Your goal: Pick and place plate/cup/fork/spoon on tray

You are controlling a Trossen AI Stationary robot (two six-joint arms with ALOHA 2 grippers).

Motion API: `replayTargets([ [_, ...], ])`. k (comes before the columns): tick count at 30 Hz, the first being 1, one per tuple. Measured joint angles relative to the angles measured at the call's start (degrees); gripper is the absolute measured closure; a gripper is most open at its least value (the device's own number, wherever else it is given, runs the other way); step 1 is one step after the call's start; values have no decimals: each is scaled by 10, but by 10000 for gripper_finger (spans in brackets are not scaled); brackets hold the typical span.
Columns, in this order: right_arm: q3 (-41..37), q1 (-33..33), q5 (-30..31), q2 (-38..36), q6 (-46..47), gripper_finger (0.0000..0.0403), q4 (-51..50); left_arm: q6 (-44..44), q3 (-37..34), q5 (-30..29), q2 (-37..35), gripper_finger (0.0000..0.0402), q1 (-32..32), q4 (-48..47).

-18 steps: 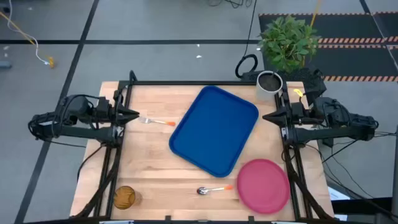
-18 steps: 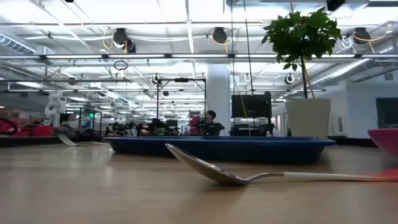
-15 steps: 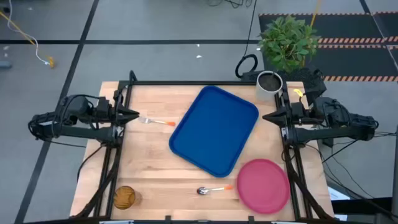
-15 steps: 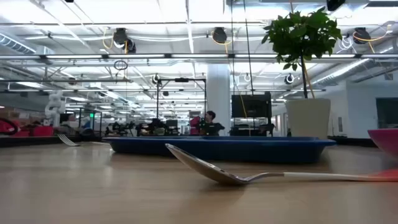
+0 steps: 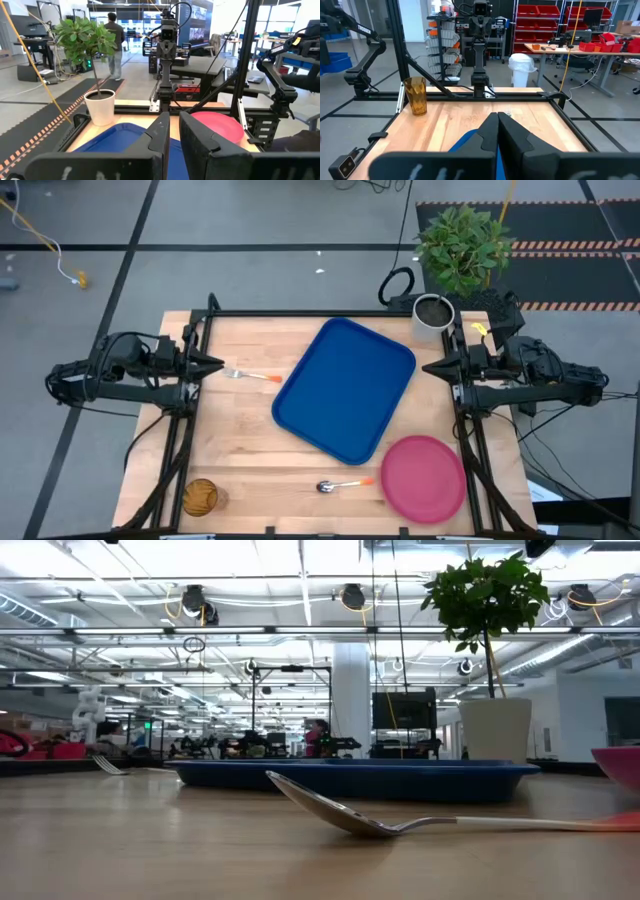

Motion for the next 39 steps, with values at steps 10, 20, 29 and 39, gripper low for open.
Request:
replayTargets([
  [10, 0, 0, 0, 0, 0, 403, 0, 0, 0, 0, 0, 355, 0, 0],
  [20, 0, 0, 0, 0, 0, 403, 0, 0, 0, 0, 0, 355, 0, 0],
  [29, 0, 0, 0, 3, 10, 403, 61, 0, 0, 0, 0, 355, 0, 0],
  [39, 0, 0, 0, 4, 39, 403, 92, 0, 0, 0, 0, 355, 0, 50],
])
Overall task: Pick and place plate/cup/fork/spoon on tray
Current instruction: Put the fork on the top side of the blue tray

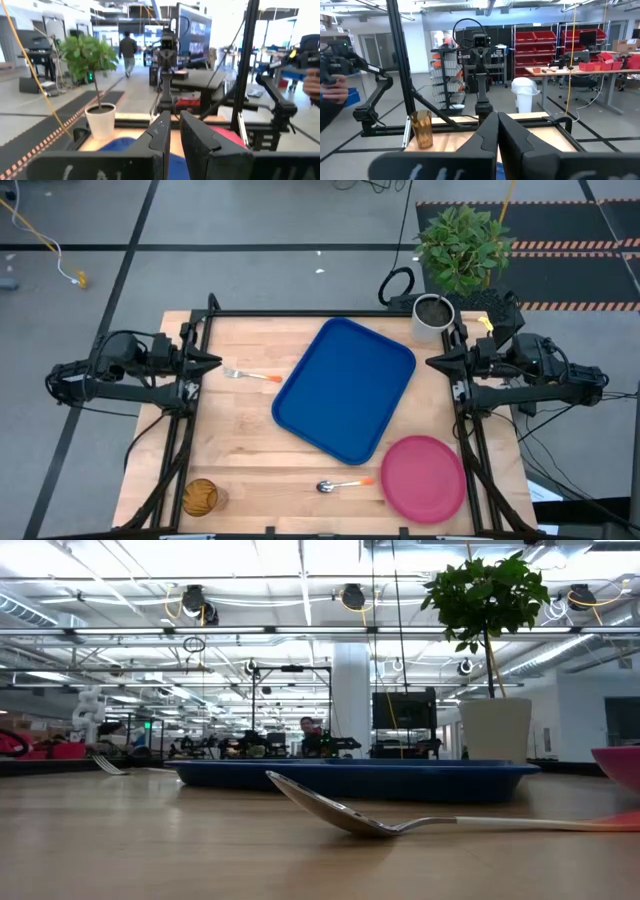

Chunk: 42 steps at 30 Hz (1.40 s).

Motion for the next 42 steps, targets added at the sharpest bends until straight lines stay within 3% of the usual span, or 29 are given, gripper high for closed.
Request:
replayTargets([
  [7, -26, 0, 0, 8, 3, 403, 46, 8, 0, 0, 7, 355, 0, 11],
  [13, -94, 0, 2, 25, -25, 403, 113, 73, 0, -22, 24, 355, 0, 21],
  [18, -161, 0, 2, 45, -48, 403, 300, 81, 1, -34, 35, 355, 0, 37],
  [21, -189, 3, 0, 78, -12, 403, 401, 77, 0, -74, 49, 355, 0, -38],
  [25, -194, 12, 11, 131, 23, 403, 412, 56, 0, -143, 80, 355, 0, -146],
  [30, -188, 30, 92, 196, 18, 403, 398, 43, 0, -179, 126, 355, -1, -194],
  [35, -152, 39, 204, 250, -32, 403, 360, 72, 0, -251, 168, 355, -1, -199],
  [42, -67, 59, 387, 330, -121, 403, 290, 30, 72, -260, 254, 354, 1, -217],
])
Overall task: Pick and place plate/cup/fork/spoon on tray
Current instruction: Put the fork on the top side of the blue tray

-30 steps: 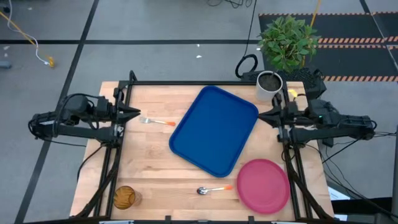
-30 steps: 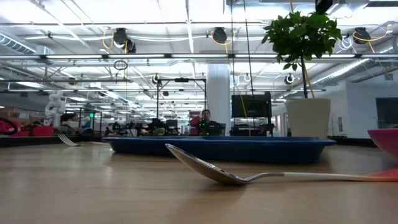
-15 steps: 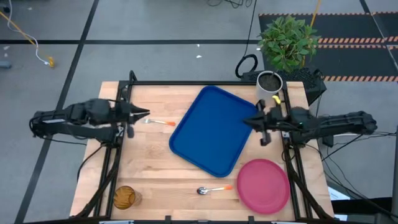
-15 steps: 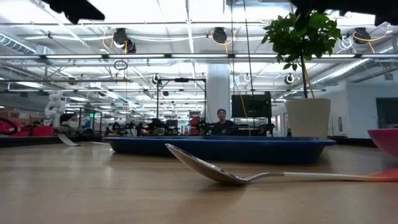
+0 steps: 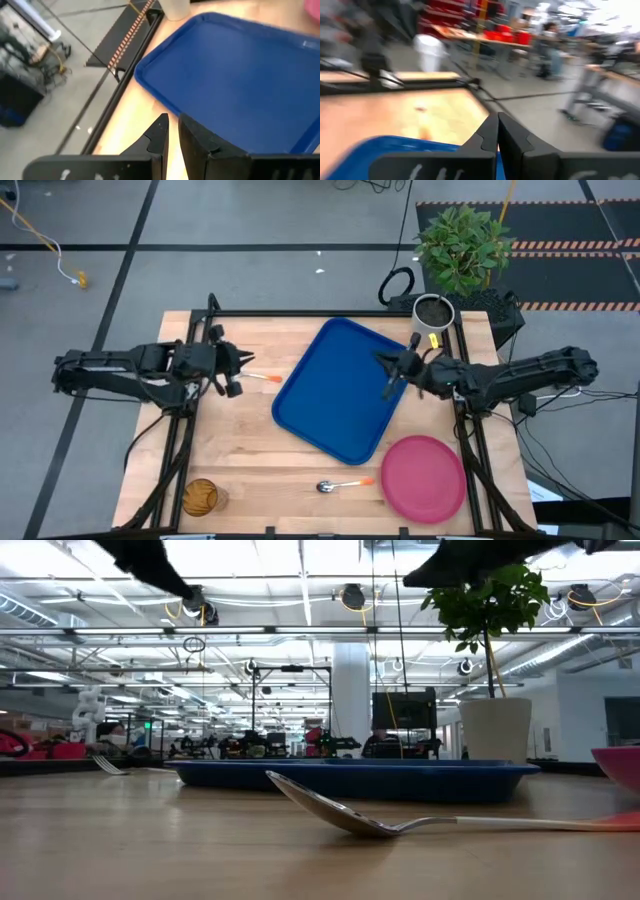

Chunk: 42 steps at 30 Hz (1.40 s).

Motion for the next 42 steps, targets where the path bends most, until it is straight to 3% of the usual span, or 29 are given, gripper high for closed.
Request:
replayTargets([
  [2, 22, 11, 50, 19, -27, 403, 3, -25, 31, 0, 28, 354, 4, -19],
  [5, 52, 31, 80, 39, -52, 403, 18, -52, 59, 0, 72, 339, 10, -52],
  [14, 77, 75, 81, 88, -102, 403, 101, -107, 65, 12, 194, 204, 39, -75],
  [19, 77, 81, 81, 105, -109, 403, 85, -132, 65, 50, 245, 161, 40, -71],
  [24, 77, 94, 86, 103, -109, 403, 34, -186, 65, 50, 286, 152, 53, -71],
  [34, 77, 121, 212, 96, -108, 403, -57, -265, 65, 50, 347, 151, 88, -120],
  [42, 77, 124, 214, 81, -106, 403, -56, -299, 65, 76, 402, 151, 79, -95],
])
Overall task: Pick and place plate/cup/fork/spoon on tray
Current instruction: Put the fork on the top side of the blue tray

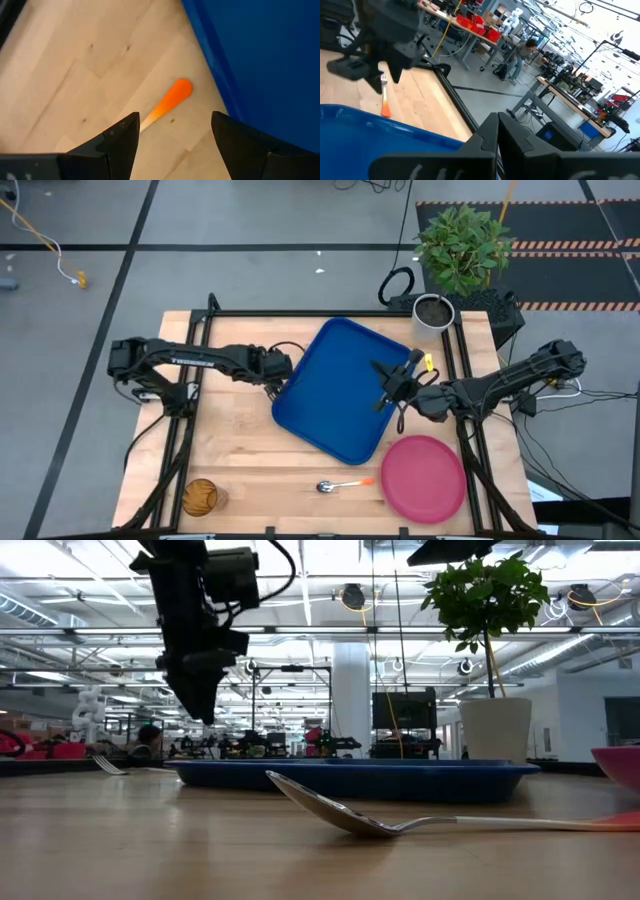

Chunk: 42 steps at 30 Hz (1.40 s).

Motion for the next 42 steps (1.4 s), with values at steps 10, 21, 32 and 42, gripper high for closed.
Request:
replayTargets([
  [10, 0, 0, 0, -1, 3, 403, 0, 11, 0, 0, 47, 151, 2, 38],
  [21, 0, 0, 0, -1, 17, 403, -14, 134, -14, -42, 45, 151, 6, -2],
  [32, 0, 2, 0, -1, 17, 403, -14, 237, -84, -41, 45, 151, 29, 11],
  [42, 0, 2, 0, -1, 19, 403, -13, 267, -98, -42, 45, 151, 56, 35],
])
